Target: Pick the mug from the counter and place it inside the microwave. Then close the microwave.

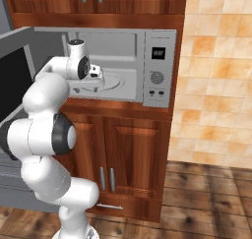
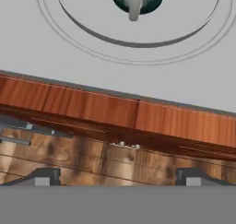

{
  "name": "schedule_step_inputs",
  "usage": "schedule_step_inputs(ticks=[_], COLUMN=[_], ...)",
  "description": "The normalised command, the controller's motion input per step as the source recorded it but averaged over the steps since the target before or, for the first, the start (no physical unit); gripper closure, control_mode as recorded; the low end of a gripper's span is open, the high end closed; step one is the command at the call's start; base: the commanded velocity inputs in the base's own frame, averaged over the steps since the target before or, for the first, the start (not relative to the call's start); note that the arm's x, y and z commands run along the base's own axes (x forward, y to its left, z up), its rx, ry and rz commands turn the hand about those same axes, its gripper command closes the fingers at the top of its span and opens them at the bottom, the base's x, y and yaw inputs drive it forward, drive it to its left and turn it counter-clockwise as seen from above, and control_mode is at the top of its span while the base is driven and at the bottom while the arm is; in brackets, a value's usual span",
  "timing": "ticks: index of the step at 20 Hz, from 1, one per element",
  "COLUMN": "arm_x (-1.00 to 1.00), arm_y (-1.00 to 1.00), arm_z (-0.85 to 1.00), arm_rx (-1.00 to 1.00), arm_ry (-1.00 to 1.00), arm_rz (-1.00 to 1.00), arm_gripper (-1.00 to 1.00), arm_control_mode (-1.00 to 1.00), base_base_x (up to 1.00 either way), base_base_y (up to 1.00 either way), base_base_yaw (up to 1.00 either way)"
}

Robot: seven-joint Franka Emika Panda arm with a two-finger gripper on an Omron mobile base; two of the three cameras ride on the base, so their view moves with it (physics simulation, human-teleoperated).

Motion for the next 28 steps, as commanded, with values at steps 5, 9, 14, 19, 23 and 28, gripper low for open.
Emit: schedule_step_inputs(ticks=[5, 9, 14, 19, 23, 28], arm_x=[-0.92, -0.83, -0.72, -0.77, -0.71, -0.65], arm_y=[-0.12, -0.14, -0.11, -0.1, -0.04, 0.0], arm_z=[0.0, 0.06, 0.17, 0.18, 0.23, 0.24], arm_rx=[0.02, 0.02, 0.0, 0.0, 0.0, 0.0], arm_ry=[-0.03, -0.03, -0.06, -0.05, -0.04, -0.08], arm_rz=[0.0, 0.0, 0.0, 0.0, 0.0, 0.0], arm_gripper=[-1.0, -1.0, -1.0, -1.0, -1.0, -1.0], arm_control_mode=[-1.0, -1.0, -1.0, -1.0, -1.0, -1.0], base_base_x=[0.0, 0.0, 0.0, 0.0, 0.0, 0.0], base_base_y=[0.0, 0.0, 0.0, 0.0, 0.0, 0.0], base_base_yaw=[0.0, 0.0, 0.0, 0.0, 0.0, 0.0])
